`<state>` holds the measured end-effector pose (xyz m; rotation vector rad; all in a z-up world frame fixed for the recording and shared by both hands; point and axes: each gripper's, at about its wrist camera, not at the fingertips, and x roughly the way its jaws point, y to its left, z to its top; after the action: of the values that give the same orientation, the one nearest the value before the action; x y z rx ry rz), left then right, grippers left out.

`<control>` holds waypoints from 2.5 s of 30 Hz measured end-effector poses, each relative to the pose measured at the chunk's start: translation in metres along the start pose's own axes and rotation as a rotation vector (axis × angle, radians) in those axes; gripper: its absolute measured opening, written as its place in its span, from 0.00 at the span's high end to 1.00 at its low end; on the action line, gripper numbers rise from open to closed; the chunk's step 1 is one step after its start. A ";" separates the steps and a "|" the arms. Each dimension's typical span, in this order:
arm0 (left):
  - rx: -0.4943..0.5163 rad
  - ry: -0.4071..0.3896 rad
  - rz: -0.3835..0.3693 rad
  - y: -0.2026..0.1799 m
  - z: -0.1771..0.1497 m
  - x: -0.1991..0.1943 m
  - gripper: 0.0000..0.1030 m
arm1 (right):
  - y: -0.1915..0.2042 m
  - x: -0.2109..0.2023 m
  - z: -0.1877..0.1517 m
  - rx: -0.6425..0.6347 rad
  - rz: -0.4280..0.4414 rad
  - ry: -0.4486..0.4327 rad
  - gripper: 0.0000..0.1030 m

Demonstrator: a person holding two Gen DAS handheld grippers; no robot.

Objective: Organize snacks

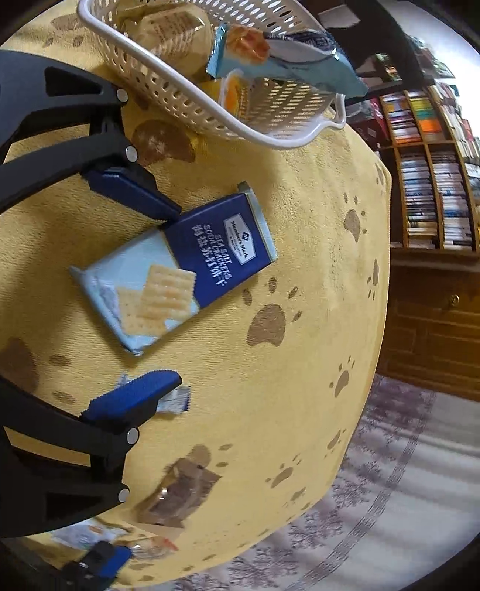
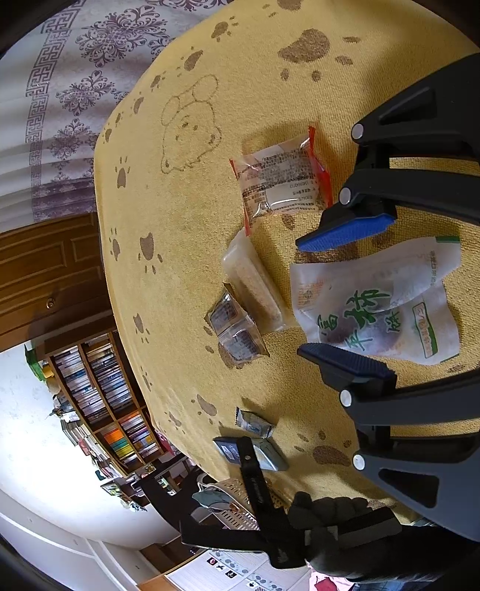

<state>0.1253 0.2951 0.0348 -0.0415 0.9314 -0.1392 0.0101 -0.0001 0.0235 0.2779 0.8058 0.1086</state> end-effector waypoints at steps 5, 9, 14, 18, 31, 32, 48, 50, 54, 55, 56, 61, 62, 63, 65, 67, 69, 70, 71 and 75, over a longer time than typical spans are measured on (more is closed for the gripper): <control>-0.010 0.004 0.069 -0.003 0.009 0.016 0.35 | 0.000 0.000 0.000 -0.002 -0.001 -0.001 0.49; 0.029 -0.022 0.112 -0.005 0.008 0.016 0.50 | -0.002 0.000 0.001 0.006 -0.004 0.000 0.49; 0.044 -0.073 0.103 -0.002 0.000 -0.002 0.50 | -0.005 -0.004 0.001 0.019 -0.001 0.001 0.49; 0.046 -0.122 0.073 -0.001 -0.002 -0.025 0.50 | -0.007 -0.009 -0.009 0.023 0.022 0.021 0.36; 0.008 -0.304 0.028 0.017 0.000 -0.103 0.50 | 0.032 0.012 -0.029 -0.211 -0.123 0.067 0.50; 0.002 -0.317 0.032 0.021 0.001 -0.109 0.50 | 0.033 0.012 -0.029 -0.221 -0.131 0.063 0.52; -0.184 -0.399 0.202 0.126 0.014 -0.142 0.50 | 0.045 -0.023 -0.019 -0.176 0.025 0.017 0.72; -0.215 -0.385 0.210 0.140 0.015 -0.137 0.49 | 0.049 -0.024 -0.019 -0.179 0.040 0.017 0.72; -0.284 -0.407 0.237 0.161 0.014 -0.142 0.25 | 0.056 -0.025 -0.021 -0.188 0.058 0.015 0.72; -0.287 -0.418 0.236 0.163 0.014 -0.146 0.24 | 0.057 -0.026 -0.021 -0.187 0.062 0.015 0.72; -0.285 -0.428 0.239 0.164 0.014 -0.150 0.24 | 0.058 -0.026 -0.020 -0.182 0.074 0.014 0.72; -0.274 -0.477 0.252 0.160 0.013 -0.168 0.22 | 0.070 -0.028 -0.010 -0.172 0.148 0.007 0.72; -0.274 -0.483 0.251 0.159 0.013 -0.170 0.20 | 0.076 -0.028 -0.005 -0.180 0.162 0.004 0.72; -0.272 -0.489 0.251 0.158 0.012 -0.172 0.19 | 0.081 -0.027 -0.001 -0.188 0.168 0.001 0.72; -0.266 -0.505 0.254 0.158 0.012 -0.180 0.19 | 0.093 -0.026 0.007 -0.203 0.183 -0.003 0.72; -0.269 -0.523 0.252 0.159 0.010 -0.188 0.18 | 0.111 -0.024 0.018 -0.225 0.216 -0.005 0.72; -0.276 -0.541 0.245 0.161 0.010 -0.196 0.16 | 0.127 -0.021 0.027 -0.248 0.243 -0.008 0.72; -0.282 -0.547 0.244 0.162 0.009 -0.199 0.12 | 0.137 -0.018 0.032 -0.260 0.258 -0.006 0.72; -0.290 -0.557 0.244 0.165 0.009 -0.204 0.10 | 0.144 -0.016 0.035 -0.268 0.269 -0.003 0.72; -0.294 -0.586 0.238 0.168 0.006 -0.215 0.09 | 0.181 0.006 0.050 -0.289 0.311 0.036 0.72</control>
<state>0.0204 0.4913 0.1937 -0.2302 0.3592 0.2249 0.0523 0.1642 0.1045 0.1254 0.7668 0.5190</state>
